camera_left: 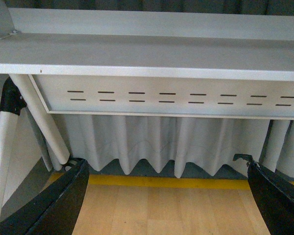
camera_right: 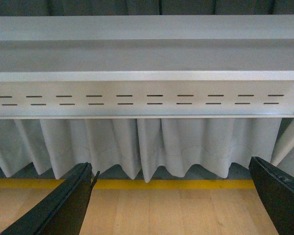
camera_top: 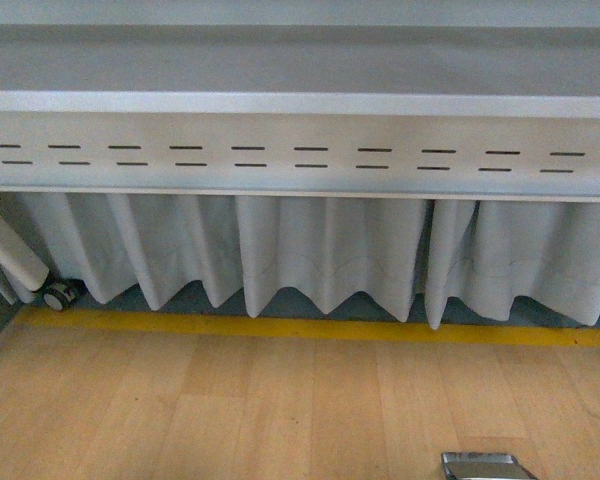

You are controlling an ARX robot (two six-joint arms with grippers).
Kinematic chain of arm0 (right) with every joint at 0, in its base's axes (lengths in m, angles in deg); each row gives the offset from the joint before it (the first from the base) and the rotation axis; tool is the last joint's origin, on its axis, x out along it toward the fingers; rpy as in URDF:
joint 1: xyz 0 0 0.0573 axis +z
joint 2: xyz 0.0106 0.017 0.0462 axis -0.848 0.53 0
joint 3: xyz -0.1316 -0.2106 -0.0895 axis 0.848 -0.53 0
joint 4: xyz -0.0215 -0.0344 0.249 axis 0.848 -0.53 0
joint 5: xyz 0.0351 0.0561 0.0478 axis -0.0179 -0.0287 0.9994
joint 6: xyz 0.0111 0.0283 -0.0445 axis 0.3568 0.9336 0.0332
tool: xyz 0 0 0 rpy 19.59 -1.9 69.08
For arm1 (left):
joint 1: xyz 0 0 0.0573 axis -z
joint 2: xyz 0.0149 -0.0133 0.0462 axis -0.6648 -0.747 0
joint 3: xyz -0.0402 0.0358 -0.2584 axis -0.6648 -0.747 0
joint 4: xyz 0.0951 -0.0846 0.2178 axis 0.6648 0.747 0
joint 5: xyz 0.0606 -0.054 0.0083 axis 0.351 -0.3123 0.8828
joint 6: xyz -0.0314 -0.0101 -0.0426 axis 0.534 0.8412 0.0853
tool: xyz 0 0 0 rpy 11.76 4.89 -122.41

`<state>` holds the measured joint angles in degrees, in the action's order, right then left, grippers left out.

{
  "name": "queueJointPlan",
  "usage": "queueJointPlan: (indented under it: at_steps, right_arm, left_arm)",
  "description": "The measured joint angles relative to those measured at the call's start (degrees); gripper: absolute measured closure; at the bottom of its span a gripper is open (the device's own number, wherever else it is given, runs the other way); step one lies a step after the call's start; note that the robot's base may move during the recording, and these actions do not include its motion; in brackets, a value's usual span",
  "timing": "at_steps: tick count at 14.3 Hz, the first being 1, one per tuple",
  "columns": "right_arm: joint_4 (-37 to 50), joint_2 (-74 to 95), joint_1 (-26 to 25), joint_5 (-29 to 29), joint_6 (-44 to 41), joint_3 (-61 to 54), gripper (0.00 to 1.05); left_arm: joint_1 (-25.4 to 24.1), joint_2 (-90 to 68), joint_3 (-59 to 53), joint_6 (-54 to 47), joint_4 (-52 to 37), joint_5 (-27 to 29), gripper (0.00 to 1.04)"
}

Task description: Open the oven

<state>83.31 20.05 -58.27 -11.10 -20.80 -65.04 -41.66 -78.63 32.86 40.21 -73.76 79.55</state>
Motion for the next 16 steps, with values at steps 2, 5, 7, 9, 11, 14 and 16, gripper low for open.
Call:
queueJointPlan:
  at_steps: [2, 5, 7, 9, 11, 14, 16]
  right_arm:
    - [0.0, 0.0, 0.0, 0.0, 0.0, 0.0, 0.06]
    - [0.0, 0.0, 0.0, 0.0, 0.0, 0.0, 0.06]
    - [0.0, 0.0, 0.0, 0.0, 0.0, 0.0, 0.06]
    - [0.0, 0.0, 0.0, 0.0, 0.0, 0.0, 0.06]
    - [0.0, 0.0, 0.0, 0.0, 0.0, 0.0, 0.06]
    - [0.0, 0.0, 0.0, 0.0, 0.0, 0.0, 0.06]
    - [0.0, 0.0, 0.0, 0.0, 0.0, 0.0, 0.06]
  left_arm:
    - [0.0, 0.0, 0.0, 0.0, 0.0, 0.0, 0.07]
    - [0.0, 0.0, 0.0, 0.0, 0.0, 0.0, 0.07]
    - [0.0, 0.0, 0.0, 0.0, 0.0, 0.0, 0.07]
    - [0.0, 0.0, 0.0, 0.0, 0.0, 0.0, 0.07]
    - [0.0, 0.0, 0.0, 0.0, 0.0, 0.0, 0.07]
    - [0.0, 0.0, 0.0, 0.0, 0.0, 0.0, 0.07]
    - [0.0, 0.0, 0.0, 0.0, 0.0, 0.0, 0.07]
